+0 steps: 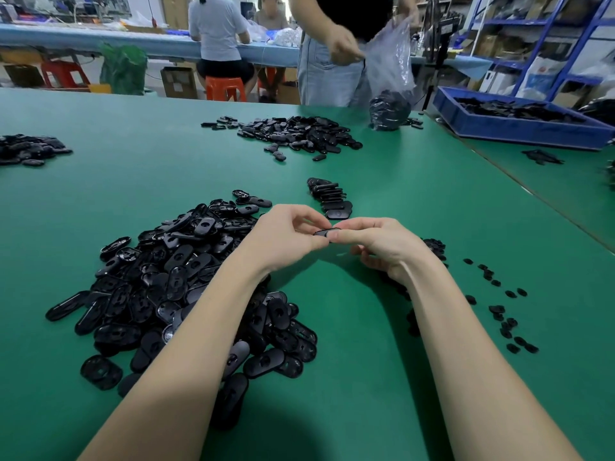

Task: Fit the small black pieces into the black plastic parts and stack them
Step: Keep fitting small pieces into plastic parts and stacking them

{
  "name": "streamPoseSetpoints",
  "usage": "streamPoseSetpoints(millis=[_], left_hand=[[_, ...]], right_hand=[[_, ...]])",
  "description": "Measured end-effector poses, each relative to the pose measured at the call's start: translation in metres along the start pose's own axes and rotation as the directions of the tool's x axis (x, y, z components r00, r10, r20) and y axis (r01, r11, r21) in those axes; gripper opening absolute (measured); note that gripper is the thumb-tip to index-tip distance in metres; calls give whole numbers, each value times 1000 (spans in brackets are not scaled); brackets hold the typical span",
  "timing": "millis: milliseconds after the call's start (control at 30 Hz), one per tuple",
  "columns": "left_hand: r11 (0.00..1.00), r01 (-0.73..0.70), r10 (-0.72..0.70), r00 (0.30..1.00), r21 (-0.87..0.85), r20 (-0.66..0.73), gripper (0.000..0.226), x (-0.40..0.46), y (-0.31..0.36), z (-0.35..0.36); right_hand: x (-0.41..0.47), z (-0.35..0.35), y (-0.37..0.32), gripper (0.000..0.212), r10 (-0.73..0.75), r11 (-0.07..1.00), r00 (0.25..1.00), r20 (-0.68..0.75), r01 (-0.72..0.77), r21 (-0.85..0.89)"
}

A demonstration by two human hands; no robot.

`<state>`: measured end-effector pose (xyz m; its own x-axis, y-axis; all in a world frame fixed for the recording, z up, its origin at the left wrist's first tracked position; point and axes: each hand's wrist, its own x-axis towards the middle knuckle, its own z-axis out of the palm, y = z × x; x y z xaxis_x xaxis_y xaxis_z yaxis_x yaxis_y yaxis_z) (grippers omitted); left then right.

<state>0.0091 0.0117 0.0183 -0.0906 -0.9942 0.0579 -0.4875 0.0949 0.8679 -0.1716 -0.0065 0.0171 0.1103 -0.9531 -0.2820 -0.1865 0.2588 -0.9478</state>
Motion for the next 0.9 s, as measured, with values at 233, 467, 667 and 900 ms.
streamPoseSetpoints(millis=[233,467,667,900], left_hand=[[998,58,-58,998,2,-14,12,-3,1,-1],[973,-5,30,994,232,-106,14,-2,1,5],[955,-36,65,994,293,-89,15,-2,1,1],[965,-47,71,994,256,-85,15,-2,0,-1]], right_hand=[[-1,-3,-3,14,-154,972,987,50,161,-172],[-1,7,-1,9,-304,882,953,-6,280,-380],[2,11,2,9,-331,835,944,-18,284,-472],[2,10,4,12,-355,839,935,-15,312,-447]])
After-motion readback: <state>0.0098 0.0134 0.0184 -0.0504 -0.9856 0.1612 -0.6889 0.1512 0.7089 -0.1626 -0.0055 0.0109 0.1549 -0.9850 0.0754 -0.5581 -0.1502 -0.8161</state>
